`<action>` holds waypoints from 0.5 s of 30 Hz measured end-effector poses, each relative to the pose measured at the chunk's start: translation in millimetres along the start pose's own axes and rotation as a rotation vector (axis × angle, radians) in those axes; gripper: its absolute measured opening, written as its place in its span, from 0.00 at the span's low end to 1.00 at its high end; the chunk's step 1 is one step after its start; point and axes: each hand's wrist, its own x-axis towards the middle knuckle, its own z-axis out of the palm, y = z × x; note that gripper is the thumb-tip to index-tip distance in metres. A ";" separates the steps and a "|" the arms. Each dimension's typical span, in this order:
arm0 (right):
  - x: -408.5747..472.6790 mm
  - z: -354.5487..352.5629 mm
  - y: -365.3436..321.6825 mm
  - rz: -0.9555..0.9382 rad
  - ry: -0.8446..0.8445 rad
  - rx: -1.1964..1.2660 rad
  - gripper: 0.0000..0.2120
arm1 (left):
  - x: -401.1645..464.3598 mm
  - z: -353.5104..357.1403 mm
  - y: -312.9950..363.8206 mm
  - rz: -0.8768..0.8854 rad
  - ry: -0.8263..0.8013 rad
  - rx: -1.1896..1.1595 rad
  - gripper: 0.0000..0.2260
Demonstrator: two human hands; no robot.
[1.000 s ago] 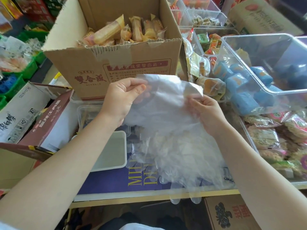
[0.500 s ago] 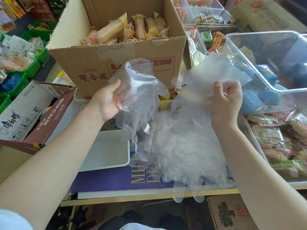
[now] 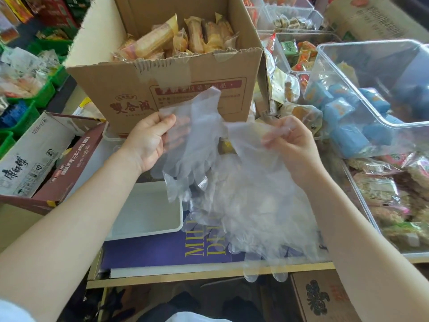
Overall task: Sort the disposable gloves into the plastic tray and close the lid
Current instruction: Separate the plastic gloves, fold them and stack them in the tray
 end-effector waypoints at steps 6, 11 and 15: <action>0.8 -4.1 -1.5 0.073 -0.103 -0.515 0.13 | -11.4 11.3 1.1 0.112 -0.114 0.277 0.03; 3.4 20.6 -27.0 -0.482 -0.076 -0.779 0.15 | -18.8 21.9 5.8 0.328 -0.102 0.570 0.05; 6.4 38.4 -43.6 -0.651 -0.310 -0.931 0.37 | -28.6 25.5 10.6 0.358 -0.175 0.664 0.04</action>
